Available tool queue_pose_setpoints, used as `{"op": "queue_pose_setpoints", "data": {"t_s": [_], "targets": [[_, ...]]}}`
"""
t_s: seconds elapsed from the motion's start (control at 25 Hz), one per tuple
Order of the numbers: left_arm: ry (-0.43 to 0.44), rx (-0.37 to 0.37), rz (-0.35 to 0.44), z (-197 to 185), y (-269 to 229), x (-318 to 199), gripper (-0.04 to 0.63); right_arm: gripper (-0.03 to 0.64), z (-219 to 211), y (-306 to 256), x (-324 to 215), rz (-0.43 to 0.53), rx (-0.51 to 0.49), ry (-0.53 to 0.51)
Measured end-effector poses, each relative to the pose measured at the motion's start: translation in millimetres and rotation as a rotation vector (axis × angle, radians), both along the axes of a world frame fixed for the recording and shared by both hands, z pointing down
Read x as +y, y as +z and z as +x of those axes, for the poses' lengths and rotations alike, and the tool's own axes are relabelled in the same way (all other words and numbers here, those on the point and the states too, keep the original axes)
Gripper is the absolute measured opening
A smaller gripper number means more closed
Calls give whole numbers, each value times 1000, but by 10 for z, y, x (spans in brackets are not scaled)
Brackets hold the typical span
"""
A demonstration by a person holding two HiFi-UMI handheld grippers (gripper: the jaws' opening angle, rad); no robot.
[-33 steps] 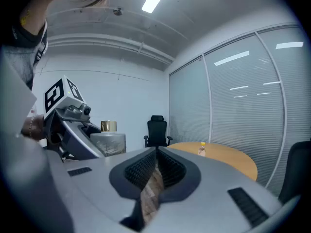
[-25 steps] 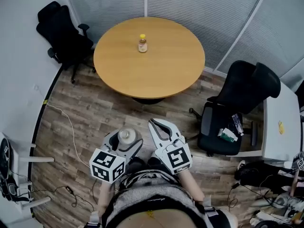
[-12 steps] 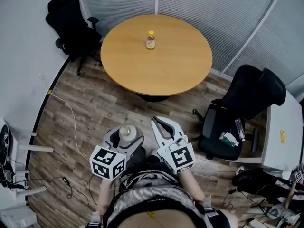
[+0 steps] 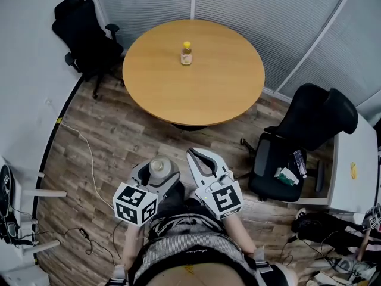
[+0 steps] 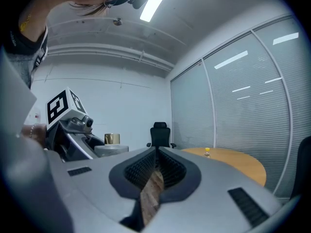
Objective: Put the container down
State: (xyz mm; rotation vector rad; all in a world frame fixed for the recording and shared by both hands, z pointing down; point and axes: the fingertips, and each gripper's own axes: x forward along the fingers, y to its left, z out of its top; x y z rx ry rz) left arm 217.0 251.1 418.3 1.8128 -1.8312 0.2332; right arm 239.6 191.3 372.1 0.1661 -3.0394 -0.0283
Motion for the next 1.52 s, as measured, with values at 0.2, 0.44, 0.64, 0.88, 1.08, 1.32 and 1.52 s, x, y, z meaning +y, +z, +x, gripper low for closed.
{"op": "queue_pose_setpoints", "data": {"t_s": [0.2, 0.44, 0.64, 0.88, 1.08, 1.32, 1.52], "targets": [[25, 3, 3, -263, -9, -183, 339, 32, -223, -5, -191, 6, 12, 38], [58, -8, 12, -596, -59, -397, 339, 32, -552, -57, -375, 23, 16, 59], [73, 2, 13, -843, -33, -545, 339, 32, -815, -51, -495, 6, 23, 70], [85, 13, 10, -1069, -5, -660, 339, 32, -1061, -18, -597, 21, 31, 66], [96, 11, 8, -1250, 28, -716, 339, 32, -1239, 14, -633, 19, 33, 71], [125, 13, 4, -1386, 61, -783, 339, 32, -1390, 68, -686, 15, 45, 89], [147, 8, 1, -1491, 69, -792, 339, 32, -1508, 94, -693, -38, 50, 129]]}}
